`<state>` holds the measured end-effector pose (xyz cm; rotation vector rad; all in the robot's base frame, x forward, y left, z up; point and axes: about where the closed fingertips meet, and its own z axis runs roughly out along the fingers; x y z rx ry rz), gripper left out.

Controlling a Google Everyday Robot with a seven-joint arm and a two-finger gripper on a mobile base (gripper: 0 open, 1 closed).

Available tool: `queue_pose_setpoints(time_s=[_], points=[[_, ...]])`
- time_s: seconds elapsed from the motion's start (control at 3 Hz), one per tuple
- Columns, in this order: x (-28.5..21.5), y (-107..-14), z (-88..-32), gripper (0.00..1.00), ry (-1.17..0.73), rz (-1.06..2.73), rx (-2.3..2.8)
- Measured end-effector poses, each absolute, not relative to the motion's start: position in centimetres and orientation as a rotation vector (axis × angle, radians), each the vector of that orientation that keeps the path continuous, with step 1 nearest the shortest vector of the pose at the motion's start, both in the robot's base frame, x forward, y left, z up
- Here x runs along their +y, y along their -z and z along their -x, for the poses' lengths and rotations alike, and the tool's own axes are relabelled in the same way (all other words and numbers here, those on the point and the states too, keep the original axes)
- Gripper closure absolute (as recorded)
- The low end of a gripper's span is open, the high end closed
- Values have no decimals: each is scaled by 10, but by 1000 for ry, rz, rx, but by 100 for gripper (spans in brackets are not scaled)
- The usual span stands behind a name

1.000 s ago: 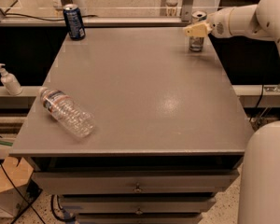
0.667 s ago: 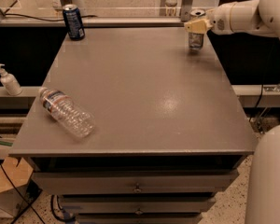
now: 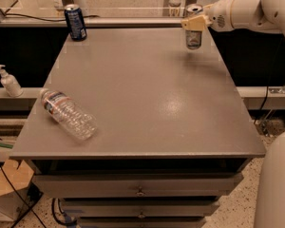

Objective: Move redbull can near pepsi can

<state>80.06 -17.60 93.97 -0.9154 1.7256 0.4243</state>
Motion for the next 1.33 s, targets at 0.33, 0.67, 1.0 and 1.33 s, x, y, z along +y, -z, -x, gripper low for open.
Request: queue_pose_setpoints(time_s=[0.33,0.67,1.0,1.33], points=[[-181,-930,-805,100,-426,876,1768],[-156,-930,-817,100,-466,845,1744],[-120,-942,-827,100,-483,810,1687],[-77,-951,-838,100,-495,789,1617]])
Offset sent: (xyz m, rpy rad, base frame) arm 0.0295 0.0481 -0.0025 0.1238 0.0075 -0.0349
